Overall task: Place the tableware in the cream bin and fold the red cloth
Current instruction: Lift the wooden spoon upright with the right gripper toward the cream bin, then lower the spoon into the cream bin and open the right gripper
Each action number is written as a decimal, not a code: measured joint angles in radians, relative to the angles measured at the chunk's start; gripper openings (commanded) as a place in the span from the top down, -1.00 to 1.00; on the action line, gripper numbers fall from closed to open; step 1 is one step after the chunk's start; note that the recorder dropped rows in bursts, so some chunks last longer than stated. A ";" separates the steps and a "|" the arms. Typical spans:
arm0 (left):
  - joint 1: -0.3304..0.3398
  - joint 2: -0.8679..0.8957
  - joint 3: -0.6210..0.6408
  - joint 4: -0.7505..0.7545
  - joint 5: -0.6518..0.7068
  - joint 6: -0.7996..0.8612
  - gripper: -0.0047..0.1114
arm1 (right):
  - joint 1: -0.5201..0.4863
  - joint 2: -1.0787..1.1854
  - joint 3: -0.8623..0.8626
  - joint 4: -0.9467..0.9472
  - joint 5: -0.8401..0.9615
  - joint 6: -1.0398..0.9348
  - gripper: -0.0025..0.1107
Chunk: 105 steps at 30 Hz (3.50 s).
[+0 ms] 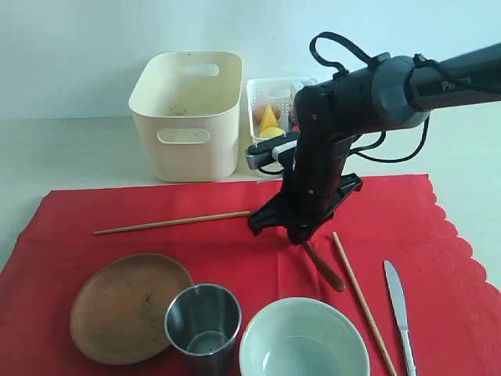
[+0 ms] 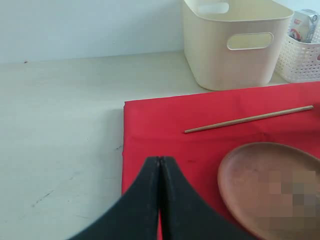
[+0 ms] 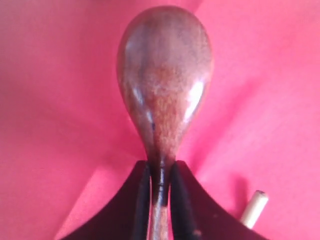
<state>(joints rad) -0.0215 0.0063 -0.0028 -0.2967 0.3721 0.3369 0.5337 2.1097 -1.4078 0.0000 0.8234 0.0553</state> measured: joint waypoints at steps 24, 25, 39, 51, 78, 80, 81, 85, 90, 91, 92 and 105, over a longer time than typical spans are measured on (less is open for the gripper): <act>0.000 0.000 0.000 0.000 0.000 0.000 0.92 | 0.000 -0.406 0.000 0.000 -0.083 0.000 0.96; 0.000 0.000 0.000 0.000 0.000 0.000 0.92 | 0.000 -0.423 0.000 0.000 -0.094 0.000 0.96; 0.000 0.000 0.000 0.000 0.000 0.000 0.92 | 0.000 -0.504 0.000 0.119 -0.245 -0.055 0.96; 0.000 0.000 0.000 0.000 0.000 0.000 0.92 | 0.000 -0.499 0.000 0.317 -0.536 -0.262 0.96; 0.000 0.000 0.000 0.000 0.000 0.000 0.92 | 0.000 -0.115 -0.004 -0.100 -1.285 0.017 0.96; 0.000 0.000 0.000 0.000 0.000 0.000 0.92 | 0.000 -0.092 -0.004 -0.187 -1.357 0.073 0.96; 0.000 0.000 0.000 0.000 0.000 0.000 0.92 | 0.000 -0.080 -0.004 -0.216 -1.386 0.088 0.96; 0.000 0.000 0.000 0.000 0.000 0.000 0.92 | 0.000 -0.025 -0.045 -0.255 -1.411 0.110 0.96; 0.000 0.000 0.000 0.000 0.000 0.000 0.92 | 0.000 0.061 -0.140 -0.264 -1.382 0.117 0.96; 0.000 0.000 0.000 0.000 0.000 0.000 0.92 | 0.000 0.075 -0.159 -0.264 -1.370 0.119 0.96; 0.000 0.000 0.000 0.000 0.000 0.000 0.92 | 0.000 0.093 -0.177 -0.264 -1.354 0.119 0.96; 0.000 0.000 0.000 0.000 0.000 0.000 0.92 | 0.000 0.190 -0.256 -0.264 -1.161 0.093 0.89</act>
<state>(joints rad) -0.0215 0.0063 -0.0028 -0.2967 0.3721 0.3369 0.5337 2.2994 -1.6634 -0.2639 -0.3378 0.1482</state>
